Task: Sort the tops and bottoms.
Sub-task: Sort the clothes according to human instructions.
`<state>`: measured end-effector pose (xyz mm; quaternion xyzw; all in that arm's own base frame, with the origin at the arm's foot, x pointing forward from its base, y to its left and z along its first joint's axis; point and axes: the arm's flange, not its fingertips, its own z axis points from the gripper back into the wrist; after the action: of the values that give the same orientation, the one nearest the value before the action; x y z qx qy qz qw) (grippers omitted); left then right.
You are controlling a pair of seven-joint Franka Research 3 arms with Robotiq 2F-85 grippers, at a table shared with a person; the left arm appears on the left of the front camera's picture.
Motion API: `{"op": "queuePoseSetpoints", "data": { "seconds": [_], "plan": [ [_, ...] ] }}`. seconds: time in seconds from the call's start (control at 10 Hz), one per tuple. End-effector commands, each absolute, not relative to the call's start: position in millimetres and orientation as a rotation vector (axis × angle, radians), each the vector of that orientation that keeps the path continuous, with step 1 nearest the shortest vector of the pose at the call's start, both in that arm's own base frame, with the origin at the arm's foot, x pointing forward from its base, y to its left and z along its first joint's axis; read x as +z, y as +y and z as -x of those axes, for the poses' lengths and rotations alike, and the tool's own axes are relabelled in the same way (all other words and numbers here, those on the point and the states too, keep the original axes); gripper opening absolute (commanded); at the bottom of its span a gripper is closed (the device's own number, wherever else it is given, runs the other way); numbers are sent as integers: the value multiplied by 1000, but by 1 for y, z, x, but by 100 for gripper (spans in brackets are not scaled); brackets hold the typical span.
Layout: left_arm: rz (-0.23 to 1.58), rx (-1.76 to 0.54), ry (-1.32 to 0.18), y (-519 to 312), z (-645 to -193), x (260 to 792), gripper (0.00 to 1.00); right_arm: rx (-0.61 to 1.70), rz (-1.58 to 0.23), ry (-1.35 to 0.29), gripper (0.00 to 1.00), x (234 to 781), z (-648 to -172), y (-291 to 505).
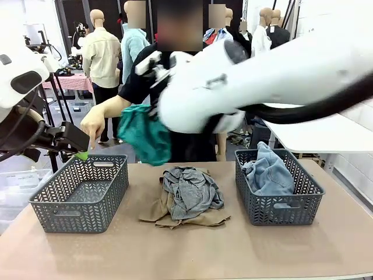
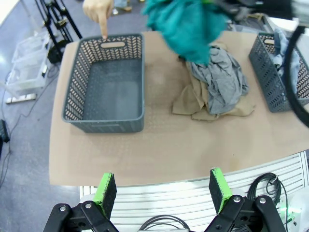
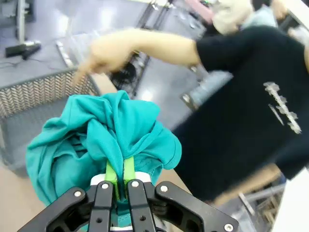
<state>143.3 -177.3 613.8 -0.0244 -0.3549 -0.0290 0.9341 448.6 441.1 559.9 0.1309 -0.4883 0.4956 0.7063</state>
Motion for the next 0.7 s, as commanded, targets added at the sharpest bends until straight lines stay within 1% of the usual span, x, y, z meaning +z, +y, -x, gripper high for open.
{"op": "queuePoseSetpoints", "data": {
  "seconds": [0.0,0.1,0.2,0.3,0.6],
  "plan": [
    [58,-78,-716,-175,-142,616,100,1196,-488,-1129,0,565,-503,420],
    [58,-78,-716,-175,-142,616,100,1222,-503,-1147,0,562,-507,432],
    [58,-78,-716,-175,-142,616,100,1240,-482,-1095,0,564,-506,433],
    [58,-78,-716,-175,-142,616,100,1165,-439,-1134,0,570,-472,487],
    [58,-78,-716,-175,-142,616,100,1165,-439,-1134,0,570,-472,487]
  ]
}}
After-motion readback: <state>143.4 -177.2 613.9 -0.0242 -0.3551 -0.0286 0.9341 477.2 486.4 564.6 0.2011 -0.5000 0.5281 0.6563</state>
